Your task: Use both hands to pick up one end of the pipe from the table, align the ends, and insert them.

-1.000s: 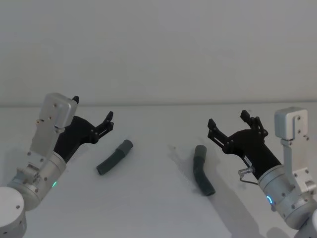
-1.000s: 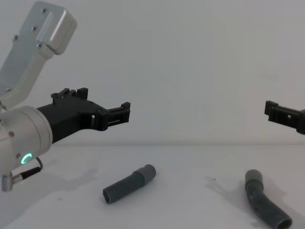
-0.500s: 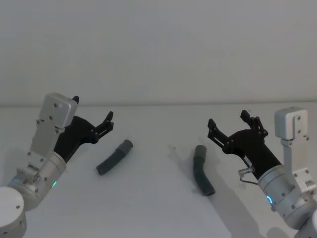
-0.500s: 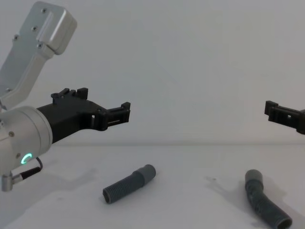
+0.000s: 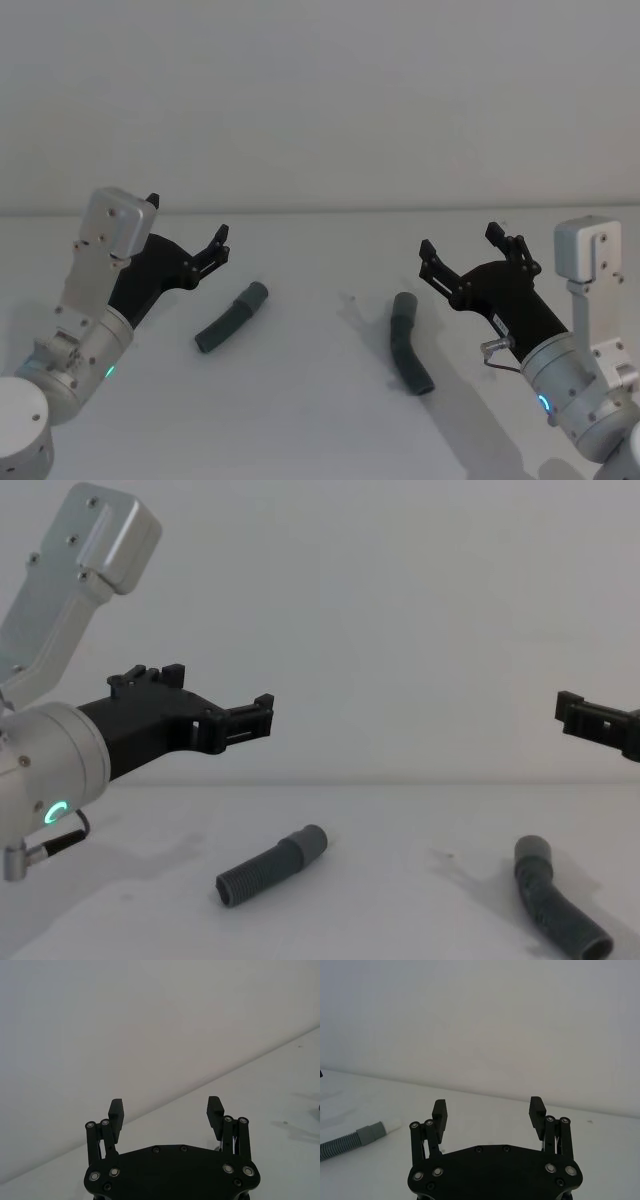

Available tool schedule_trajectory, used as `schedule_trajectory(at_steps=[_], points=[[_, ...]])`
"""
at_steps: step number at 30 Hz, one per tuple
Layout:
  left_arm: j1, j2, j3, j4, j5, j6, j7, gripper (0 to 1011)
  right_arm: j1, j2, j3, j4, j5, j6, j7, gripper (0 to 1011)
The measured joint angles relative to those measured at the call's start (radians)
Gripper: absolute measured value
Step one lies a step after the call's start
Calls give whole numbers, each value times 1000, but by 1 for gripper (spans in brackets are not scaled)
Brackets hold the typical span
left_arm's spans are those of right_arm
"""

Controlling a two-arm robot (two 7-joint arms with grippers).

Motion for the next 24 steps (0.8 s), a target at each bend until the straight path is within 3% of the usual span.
schedule_trajectory(at_steps=[10, 24], points=[[-13, -13, 0, 5, -5, 51, -3, 1001, 0, 0, 0, 0, 0, 0, 0, 999], [-68, -54, 2, 32, -49, 243, -38, 1001, 0, 0, 0, 0, 0, 0, 0, 999]])
